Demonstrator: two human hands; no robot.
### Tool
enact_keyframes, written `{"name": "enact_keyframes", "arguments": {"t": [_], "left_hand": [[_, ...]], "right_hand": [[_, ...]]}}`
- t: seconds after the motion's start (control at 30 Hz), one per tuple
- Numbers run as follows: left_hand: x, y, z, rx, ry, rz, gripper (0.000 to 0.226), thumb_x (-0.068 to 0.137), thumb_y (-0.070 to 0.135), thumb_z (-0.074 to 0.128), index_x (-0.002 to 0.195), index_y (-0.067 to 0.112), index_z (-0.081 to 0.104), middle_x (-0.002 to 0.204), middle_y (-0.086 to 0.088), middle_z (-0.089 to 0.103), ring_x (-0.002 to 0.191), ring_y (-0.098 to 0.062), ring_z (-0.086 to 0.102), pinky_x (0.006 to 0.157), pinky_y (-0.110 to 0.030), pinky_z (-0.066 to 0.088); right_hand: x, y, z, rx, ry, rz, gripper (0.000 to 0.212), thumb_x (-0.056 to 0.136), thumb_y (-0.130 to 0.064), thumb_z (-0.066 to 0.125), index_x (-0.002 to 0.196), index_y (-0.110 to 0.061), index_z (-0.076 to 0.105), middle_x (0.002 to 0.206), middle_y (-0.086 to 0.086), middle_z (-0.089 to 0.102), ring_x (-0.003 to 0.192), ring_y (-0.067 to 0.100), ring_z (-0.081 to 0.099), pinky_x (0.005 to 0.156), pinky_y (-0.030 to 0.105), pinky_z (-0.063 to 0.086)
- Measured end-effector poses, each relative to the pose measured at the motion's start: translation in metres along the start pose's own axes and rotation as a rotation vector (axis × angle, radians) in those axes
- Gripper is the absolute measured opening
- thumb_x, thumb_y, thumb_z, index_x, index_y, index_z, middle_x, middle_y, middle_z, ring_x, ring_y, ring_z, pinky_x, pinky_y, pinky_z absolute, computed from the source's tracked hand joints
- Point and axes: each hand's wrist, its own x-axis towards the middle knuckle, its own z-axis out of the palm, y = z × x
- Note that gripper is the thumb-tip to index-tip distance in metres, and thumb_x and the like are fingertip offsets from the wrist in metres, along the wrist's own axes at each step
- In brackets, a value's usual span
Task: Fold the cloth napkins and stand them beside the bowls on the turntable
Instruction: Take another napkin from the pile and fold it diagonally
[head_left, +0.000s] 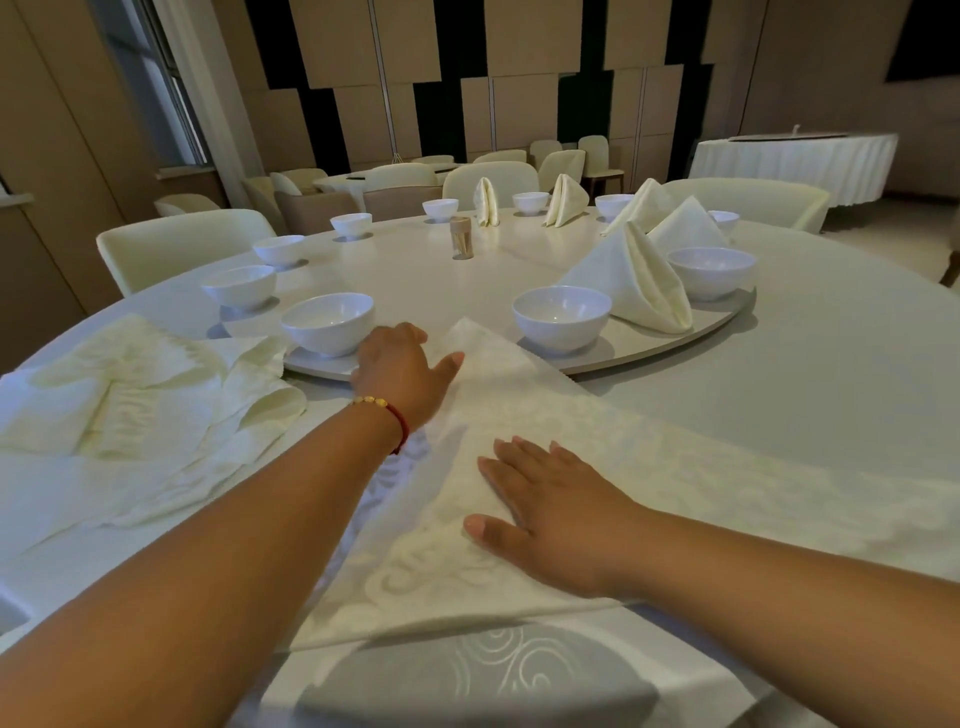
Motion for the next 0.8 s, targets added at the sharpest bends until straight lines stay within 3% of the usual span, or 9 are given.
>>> {"name": "enact_keyframes", "arguments": {"t": [0.1, 0.17, 0.23, 0.3, 0.4, 0.5, 0.63, 0.8], "left_hand": [[-0.057, 0.004, -0.023, -0.004, -0.142, 0.182, 0.032, 0.095, 0.037, 0.049, 0.117, 0.017, 0.061, 0.121, -0.006, 0.056, 0.114, -0.023, 0.052, 0.098, -0.034, 0.041], [-0.104, 0.001, -0.037, 0.094, -0.285, 0.251, 0.032, 0.098, 0.036, 0.042, 0.123, 0.022, 0.057, 0.126, 0.001, 0.056, 0.115, -0.016, 0.051, 0.098, -0.027, 0.039], [-0.140, -0.006, -0.041, 0.198, -0.388, 0.284, 0.045, 0.100, 0.043, 0.033, 0.141, 0.025, 0.040, 0.145, 0.005, 0.042, 0.131, -0.011, 0.039, 0.108, -0.023, 0.027], [-0.160, -0.014, -0.037, 0.300, -0.461, 0.278, 0.057, 0.100, 0.049, 0.023, 0.152, 0.027, 0.014, 0.160, 0.005, 0.013, 0.146, -0.010, 0.013, 0.117, -0.026, 0.007], [-0.168, -0.022, -0.029, 0.375, -0.459, 0.277, 0.059, 0.100, 0.049, 0.014, 0.153, 0.027, -0.004, 0.160, 0.007, -0.010, 0.146, -0.007, -0.009, 0.117, -0.030, -0.006], [-0.169, -0.024, -0.025, 0.383, -0.444, 0.291, 0.059, 0.101, 0.047, 0.012, 0.153, 0.027, -0.005, 0.160, 0.006, -0.011, 0.146, -0.008, -0.010, 0.117, -0.030, -0.007], [-0.167, -0.024, -0.025, 0.409, -0.482, 0.303, 0.057, 0.102, 0.045, 0.013, 0.152, 0.027, -0.009, 0.159, 0.007, -0.014, 0.146, -0.007, -0.012, 0.116, -0.029, -0.007], [-0.166, -0.028, -0.024, 0.386, -0.466, 0.305, 0.060, 0.099, 0.052, 0.011, 0.152, 0.029, -0.008, 0.159, 0.009, -0.013, 0.146, -0.006, -0.011, 0.117, -0.029, -0.007]], "right_hand": [[0.001, -0.001, 0.002, -0.020, 0.012, 0.005, 0.072, 0.095, -0.064, 0.012, 0.154, -0.024, 0.000, 0.162, -0.002, -0.008, 0.148, 0.013, -0.009, 0.121, 0.036, -0.004], [0.002, -0.002, 0.001, -0.022, 0.019, 0.010, 0.073, 0.094, -0.064, 0.010, 0.154, -0.024, 0.001, 0.162, -0.002, -0.007, 0.148, 0.013, -0.008, 0.121, 0.037, -0.003], [0.000, -0.004, 0.001, -0.015, 0.030, 0.009, 0.075, 0.091, -0.065, 0.007, 0.154, -0.025, 0.002, 0.162, -0.003, -0.007, 0.148, 0.012, -0.008, 0.120, 0.035, -0.003], [-0.002, -0.004, 0.002, 0.013, 0.039, 0.007, 0.070, 0.095, -0.061, 0.010, 0.154, -0.025, 0.003, 0.162, -0.004, -0.006, 0.148, 0.011, -0.008, 0.120, 0.033, -0.004], [0.000, -0.005, -0.001, 0.058, 0.035, 0.033, 0.065, 0.099, -0.057, 0.013, 0.154, -0.023, 0.008, 0.162, -0.002, -0.002, 0.148, 0.012, -0.005, 0.120, 0.035, -0.002], [-0.006, -0.018, -0.004, 0.126, 0.062, 0.050, 0.067, 0.099, -0.057, 0.016, 0.154, -0.020, 0.012, 0.162, 0.000, 0.004, 0.149, 0.016, -0.001, 0.120, 0.038, -0.001], [-0.029, -0.045, 0.012, 0.127, 0.051, -0.010, 0.073, 0.094, -0.064, 0.010, 0.154, -0.024, 0.000, 0.162, -0.005, -0.004, 0.147, 0.009, -0.008, 0.120, 0.037, -0.003], [-0.043, -0.030, 0.015, 0.030, 0.026, 0.049, 0.081, 0.088, -0.070, 0.000, 0.153, -0.024, -0.007, 0.161, -0.006, -0.013, 0.146, 0.008, -0.015, 0.120, 0.039, -0.006]]}}
